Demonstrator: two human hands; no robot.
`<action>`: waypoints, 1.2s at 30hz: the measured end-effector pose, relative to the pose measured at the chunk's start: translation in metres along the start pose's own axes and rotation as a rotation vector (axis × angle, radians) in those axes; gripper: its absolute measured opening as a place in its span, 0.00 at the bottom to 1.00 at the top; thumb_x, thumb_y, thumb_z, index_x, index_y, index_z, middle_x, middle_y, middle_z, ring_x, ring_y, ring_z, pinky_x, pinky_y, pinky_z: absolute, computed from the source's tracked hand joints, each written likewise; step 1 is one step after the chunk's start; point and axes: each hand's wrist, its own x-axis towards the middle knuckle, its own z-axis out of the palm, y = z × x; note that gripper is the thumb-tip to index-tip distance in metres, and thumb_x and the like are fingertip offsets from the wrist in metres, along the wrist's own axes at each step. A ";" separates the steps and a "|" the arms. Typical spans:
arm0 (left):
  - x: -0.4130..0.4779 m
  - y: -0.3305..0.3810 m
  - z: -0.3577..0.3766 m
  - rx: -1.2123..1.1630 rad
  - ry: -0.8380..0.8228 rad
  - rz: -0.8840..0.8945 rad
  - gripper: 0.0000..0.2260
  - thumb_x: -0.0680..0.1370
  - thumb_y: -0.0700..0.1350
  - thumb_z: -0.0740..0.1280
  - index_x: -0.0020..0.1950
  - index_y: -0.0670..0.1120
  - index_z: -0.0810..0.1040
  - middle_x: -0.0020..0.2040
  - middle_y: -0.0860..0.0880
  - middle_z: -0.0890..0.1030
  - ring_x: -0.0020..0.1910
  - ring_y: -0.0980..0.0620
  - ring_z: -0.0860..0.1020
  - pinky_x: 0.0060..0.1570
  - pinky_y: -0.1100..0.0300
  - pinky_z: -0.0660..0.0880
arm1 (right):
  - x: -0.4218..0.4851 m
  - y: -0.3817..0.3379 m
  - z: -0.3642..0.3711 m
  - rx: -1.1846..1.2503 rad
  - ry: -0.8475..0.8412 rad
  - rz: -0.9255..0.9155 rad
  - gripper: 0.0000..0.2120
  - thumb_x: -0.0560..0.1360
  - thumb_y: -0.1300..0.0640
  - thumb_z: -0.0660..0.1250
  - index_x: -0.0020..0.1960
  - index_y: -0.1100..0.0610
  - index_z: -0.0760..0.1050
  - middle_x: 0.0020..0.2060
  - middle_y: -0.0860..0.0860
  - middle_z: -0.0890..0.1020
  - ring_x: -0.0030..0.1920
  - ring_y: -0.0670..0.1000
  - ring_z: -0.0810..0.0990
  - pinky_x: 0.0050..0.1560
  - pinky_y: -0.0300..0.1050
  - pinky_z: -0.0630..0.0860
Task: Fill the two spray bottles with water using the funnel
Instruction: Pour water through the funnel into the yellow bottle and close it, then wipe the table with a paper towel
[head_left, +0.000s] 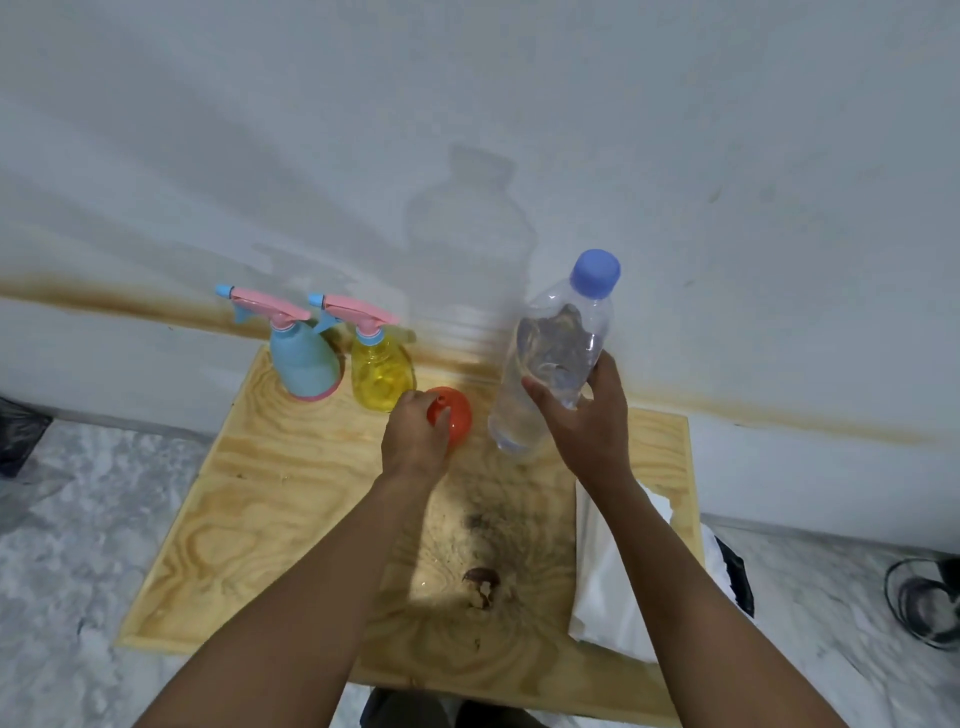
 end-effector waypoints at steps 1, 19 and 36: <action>0.007 0.001 0.004 -0.005 -0.015 -0.005 0.13 0.80 0.44 0.63 0.62 0.44 0.80 0.57 0.44 0.78 0.55 0.45 0.77 0.54 0.55 0.73 | 0.004 0.000 0.002 0.002 0.010 0.006 0.28 0.68 0.48 0.79 0.63 0.53 0.72 0.52 0.42 0.82 0.54 0.43 0.81 0.55 0.54 0.81; 0.037 -0.006 0.030 -0.014 -0.034 0.015 0.12 0.81 0.43 0.63 0.63 0.43 0.79 0.57 0.44 0.77 0.56 0.45 0.76 0.56 0.56 0.72 | 0.024 0.009 0.022 0.037 0.044 0.045 0.30 0.69 0.51 0.79 0.66 0.51 0.69 0.54 0.42 0.80 0.56 0.42 0.80 0.57 0.43 0.78; -0.062 -0.003 0.040 0.042 -0.170 0.030 0.22 0.78 0.51 0.67 0.71 0.49 0.70 0.67 0.50 0.72 0.66 0.51 0.73 0.59 0.57 0.74 | -0.048 0.050 -0.058 -0.429 0.051 0.005 0.16 0.75 0.45 0.71 0.60 0.48 0.77 0.54 0.42 0.81 0.53 0.43 0.79 0.51 0.42 0.77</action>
